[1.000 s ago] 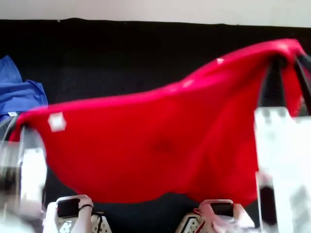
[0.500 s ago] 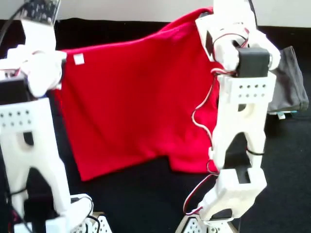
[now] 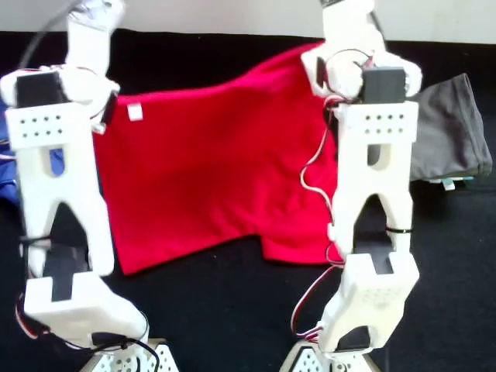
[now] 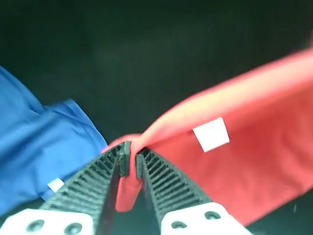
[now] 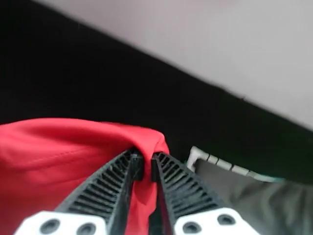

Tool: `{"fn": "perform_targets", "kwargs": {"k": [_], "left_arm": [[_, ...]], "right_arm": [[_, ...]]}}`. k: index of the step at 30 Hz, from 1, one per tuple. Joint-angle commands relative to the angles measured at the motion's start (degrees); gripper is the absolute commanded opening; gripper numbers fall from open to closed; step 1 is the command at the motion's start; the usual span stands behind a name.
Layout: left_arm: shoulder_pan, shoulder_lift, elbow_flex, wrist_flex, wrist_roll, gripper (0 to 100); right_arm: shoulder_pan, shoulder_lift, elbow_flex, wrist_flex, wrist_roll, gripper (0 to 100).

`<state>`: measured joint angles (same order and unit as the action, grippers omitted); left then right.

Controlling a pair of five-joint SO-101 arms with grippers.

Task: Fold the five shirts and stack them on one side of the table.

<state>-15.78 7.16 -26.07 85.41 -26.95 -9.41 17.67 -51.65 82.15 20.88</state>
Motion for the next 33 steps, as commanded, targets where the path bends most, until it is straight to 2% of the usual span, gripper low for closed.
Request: {"fn": "perform_targets", "kwargs": {"k": [1, 9, 12, 18, 23, 29, 33], "left_arm": [[-0.75, 2.77, -2.07, 4.4, -1.85, 1], [0.13, 3.47, -2.15, 14.86, -1.58, 1], [-0.22, 3.21, 0.4, 16.0, -1.14, 1], [1.19, -1.54, 15.25, 15.47, -1.23, 1], [0.48, -10.59, 31.69, 8.62, -1.58, 1], [1.1, -18.24, 52.79, -5.98, -1.58, 1], [1.8, -18.51, 60.62, -14.07, -1.49, 1]], "right_arm": [[-0.57, 0.84, 0.84, 5.49, 0.18, 0.5], [-0.48, 3.82, 0.84, 18.15, 0.18, 0.5], [-0.13, 3.56, 2.15, 19.03, -0.26, 0.5], [-0.57, -2.33, 19.56, 19.03, -0.7, 0.5], [-0.4, -13.41, 38.46, 16.84, -0.26, 0.5], [0.22, -24.57, 57.27, 9.01, 2.2, 0.5], [0.22, -27.21, 67.12, 4.26, 4.04, 0.5]]}}
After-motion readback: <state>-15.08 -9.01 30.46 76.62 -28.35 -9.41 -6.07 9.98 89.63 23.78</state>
